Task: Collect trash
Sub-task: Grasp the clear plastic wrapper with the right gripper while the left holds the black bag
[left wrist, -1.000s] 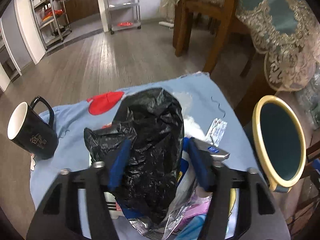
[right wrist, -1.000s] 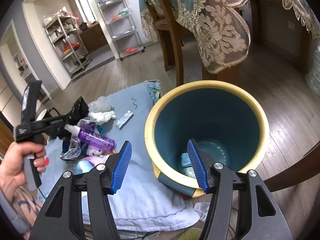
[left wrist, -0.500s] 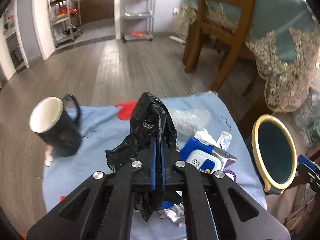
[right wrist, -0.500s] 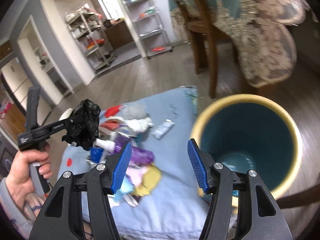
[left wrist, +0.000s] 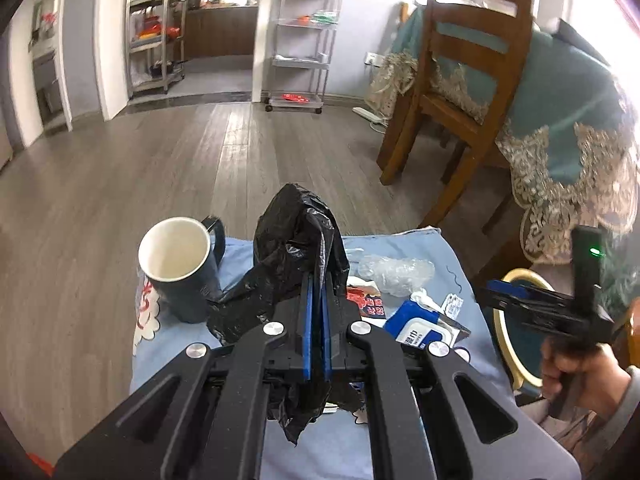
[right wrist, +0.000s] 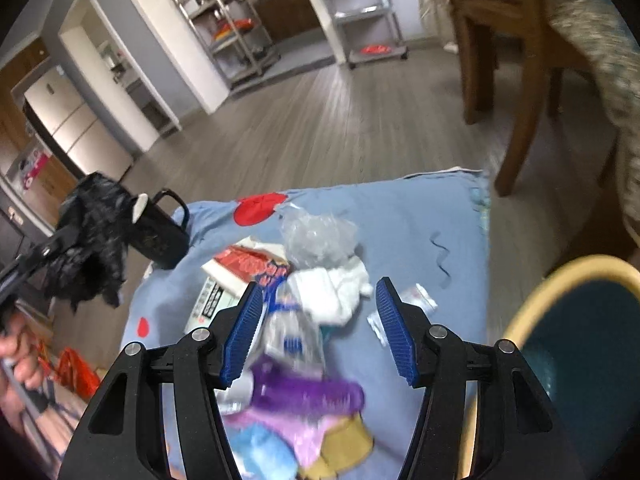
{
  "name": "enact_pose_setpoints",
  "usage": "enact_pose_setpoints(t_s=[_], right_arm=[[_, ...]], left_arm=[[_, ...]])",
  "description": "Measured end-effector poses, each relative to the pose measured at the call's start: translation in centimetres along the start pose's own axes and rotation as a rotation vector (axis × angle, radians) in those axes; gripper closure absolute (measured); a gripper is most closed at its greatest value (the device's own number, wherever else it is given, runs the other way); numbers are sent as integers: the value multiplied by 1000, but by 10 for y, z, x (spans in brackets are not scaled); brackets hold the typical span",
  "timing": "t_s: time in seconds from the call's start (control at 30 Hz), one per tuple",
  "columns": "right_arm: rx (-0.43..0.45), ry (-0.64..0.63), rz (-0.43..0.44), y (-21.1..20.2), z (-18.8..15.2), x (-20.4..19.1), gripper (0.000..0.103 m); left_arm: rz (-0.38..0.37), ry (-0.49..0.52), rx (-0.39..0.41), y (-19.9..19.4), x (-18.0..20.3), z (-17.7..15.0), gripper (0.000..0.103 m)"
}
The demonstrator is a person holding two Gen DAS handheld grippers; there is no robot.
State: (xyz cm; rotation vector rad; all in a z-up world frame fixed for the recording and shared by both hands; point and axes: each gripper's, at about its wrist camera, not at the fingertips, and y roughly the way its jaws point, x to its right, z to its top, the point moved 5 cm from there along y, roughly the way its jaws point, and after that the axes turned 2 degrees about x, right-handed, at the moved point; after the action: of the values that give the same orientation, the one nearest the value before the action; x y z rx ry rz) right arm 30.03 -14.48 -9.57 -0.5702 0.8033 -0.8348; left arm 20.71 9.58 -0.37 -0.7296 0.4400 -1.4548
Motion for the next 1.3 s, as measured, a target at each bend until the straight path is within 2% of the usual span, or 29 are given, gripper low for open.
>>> enact_pose_setpoints(t_s=[0.07,0.17,0.33,0.4,0.43,0.47,0.5,0.53,0.67,0.93,1.3], right_arm=[[-34,-9,8,21,9,-1,42],[-101,0,9,55,16,3,42],[-126,18,0,87,24,6,43],[-133,20,11,95,25,5,58],[-140,15,16,97,24,4,72],[-141,9,21,97,23,1,81],[-134,-1,23,95,23,0,84],[-117,-12,23,90,24,-2,91],[-44,-26,36,70,33,-8,96],[69,-30,56,11,46,-15,97],[190,-15,28,-91,11,-3,97]], left_arm=[[-25,-29,3,4,-1,3,100],[-31,-17,25,8,3,12,100],[-67,-70,-2,24,2,14,100],[-76,-82,-3,27,3,16,100],[-79,-82,1,27,3,16,100],[-82,-80,6,27,5,17,100],[-82,-72,10,27,8,18,100],[-82,-69,11,27,10,18,100],[-87,-69,15,28,13,19,100],[-88,-76,23,28,17,21,100],[-125,-29,24,24,46,18,100]])
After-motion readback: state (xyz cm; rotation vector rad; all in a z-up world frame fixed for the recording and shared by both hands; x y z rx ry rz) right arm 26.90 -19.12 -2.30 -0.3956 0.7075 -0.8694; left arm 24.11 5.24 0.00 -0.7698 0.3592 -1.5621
